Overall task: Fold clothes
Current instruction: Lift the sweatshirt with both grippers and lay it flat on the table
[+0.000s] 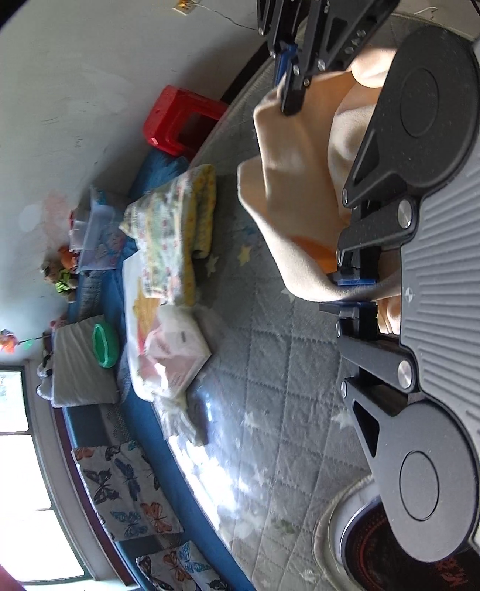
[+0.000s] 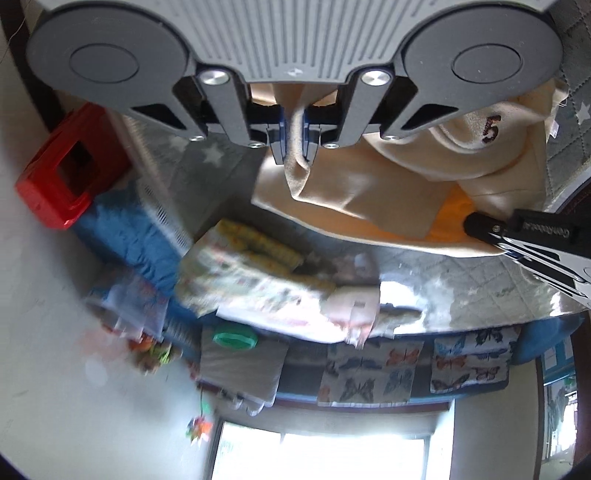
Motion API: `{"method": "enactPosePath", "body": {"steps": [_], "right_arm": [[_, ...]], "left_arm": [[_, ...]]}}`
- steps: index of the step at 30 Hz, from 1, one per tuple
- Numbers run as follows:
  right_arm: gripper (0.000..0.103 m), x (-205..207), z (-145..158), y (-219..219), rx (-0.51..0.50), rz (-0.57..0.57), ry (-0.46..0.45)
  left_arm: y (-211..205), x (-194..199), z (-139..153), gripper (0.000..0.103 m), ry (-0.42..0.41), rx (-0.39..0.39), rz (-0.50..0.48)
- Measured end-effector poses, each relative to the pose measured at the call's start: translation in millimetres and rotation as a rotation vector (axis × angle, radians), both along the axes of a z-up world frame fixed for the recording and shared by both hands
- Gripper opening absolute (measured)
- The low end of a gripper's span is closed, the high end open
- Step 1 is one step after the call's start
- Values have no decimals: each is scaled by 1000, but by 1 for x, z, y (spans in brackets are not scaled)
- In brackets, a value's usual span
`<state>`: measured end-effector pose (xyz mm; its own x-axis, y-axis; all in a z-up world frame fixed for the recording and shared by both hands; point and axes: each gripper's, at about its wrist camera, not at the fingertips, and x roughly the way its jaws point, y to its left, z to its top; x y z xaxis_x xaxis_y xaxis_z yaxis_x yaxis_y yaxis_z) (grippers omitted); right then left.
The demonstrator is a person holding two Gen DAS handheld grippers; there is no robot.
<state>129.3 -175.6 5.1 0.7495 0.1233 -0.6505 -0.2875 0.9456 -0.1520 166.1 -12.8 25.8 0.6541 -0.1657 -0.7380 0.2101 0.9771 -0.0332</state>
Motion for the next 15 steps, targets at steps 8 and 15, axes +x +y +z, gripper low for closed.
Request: {"method": "enactPosePath", "body": {"steps": [8, 15], "right_arm": [[7, -13, 44, 6, -15, 28, -151], [7, -2, 89, 25, 10, 65, -269]], "left_arm": [[34, -16, 41, 7, -112, -1, 84], [82, -23, 87, 7, -218, 25, 197]]}}
